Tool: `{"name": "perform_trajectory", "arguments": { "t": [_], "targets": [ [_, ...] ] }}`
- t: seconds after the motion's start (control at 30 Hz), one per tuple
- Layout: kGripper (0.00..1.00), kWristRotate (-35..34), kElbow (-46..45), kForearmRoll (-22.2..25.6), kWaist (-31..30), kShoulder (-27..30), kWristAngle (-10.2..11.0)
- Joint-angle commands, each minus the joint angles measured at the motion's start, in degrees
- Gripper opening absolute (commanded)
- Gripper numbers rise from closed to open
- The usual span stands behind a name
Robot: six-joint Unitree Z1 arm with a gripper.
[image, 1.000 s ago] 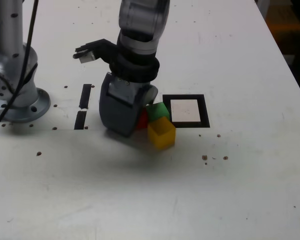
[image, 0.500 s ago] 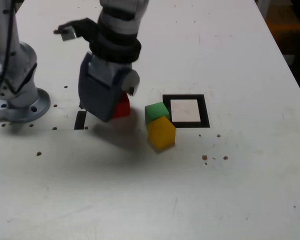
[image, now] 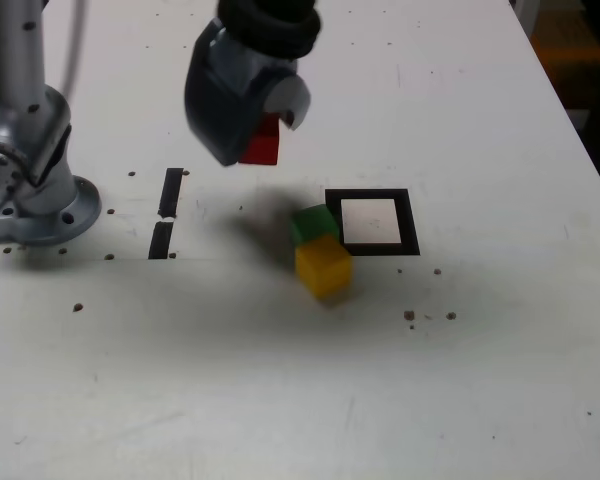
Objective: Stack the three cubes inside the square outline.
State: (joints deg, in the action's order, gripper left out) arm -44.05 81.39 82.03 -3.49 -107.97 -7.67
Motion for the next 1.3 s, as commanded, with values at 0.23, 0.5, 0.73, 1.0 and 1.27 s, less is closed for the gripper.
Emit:
{"name": "perform_trajectory", "arguments": {
  "t": [0.23, 0.5, 0.73, 1.0, 1.27],
  "targets": [
    [0.29, 17.59, 17.21, -0.03, -0.05, -10.67, 1.62],
    [0.29, 31.27, 22.00, -0.21, 0.60, -15.87, 5.27],
    [0.29, 35.19, 21.85, -0.46, -0.02, -17.06, 7.10],
    [0.29, 38.66, 21.56, -3.00, -1.33, -18.87, 5.52],
    [0.29, 39.16, 22.19, -5.84, -4.42, -20.65, 4.99]
  ]
}}
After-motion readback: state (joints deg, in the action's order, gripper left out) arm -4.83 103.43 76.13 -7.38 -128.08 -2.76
